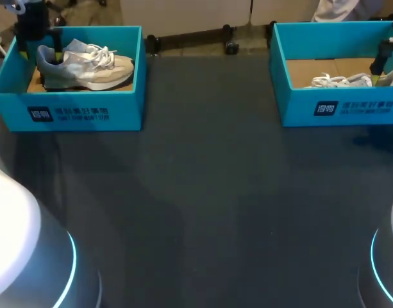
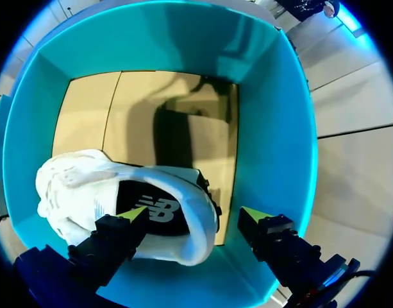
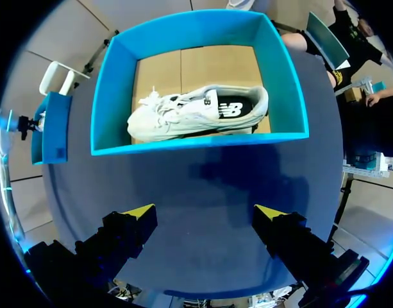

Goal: Take the shoe out of the shoebox, open the shoe tongue, remove and reinsert the insole, then place the shoe into the shoebox

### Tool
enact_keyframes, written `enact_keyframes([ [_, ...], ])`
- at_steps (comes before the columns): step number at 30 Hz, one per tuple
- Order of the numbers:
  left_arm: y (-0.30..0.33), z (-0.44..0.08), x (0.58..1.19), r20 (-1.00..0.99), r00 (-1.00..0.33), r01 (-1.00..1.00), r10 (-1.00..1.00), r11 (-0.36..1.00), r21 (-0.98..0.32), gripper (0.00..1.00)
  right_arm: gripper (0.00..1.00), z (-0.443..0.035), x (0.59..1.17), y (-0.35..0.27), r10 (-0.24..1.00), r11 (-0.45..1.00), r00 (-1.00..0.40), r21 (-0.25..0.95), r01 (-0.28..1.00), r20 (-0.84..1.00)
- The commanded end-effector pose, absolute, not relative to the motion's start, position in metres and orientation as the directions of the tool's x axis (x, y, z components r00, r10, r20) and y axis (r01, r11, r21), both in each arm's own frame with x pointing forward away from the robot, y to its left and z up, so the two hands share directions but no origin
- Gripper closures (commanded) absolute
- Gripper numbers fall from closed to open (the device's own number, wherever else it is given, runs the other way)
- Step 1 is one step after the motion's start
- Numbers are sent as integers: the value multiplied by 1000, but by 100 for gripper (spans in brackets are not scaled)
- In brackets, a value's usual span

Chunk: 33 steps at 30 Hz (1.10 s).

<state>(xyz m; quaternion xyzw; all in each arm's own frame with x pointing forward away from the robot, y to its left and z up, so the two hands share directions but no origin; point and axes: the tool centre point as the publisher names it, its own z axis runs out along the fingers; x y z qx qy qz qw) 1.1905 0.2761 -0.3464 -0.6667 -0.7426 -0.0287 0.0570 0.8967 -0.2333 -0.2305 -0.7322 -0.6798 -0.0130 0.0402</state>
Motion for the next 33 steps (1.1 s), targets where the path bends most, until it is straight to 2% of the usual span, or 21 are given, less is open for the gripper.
enact_keyframes([
  [1,278,-353,1194,117,-105,993,988,111,-48,8,0,-231,896,-233,994,-73,76,-39,997,75],
  [25,286,-371,1204,84,-85,993,993,91,-73,15,0,-231,896,-233,994,-73,76,-39,997,75],
  [33,286,-380,1205,84,-71,993,994,79,-92,31,0,-231,896,-233,994,-73,76,-39,997,75],
])
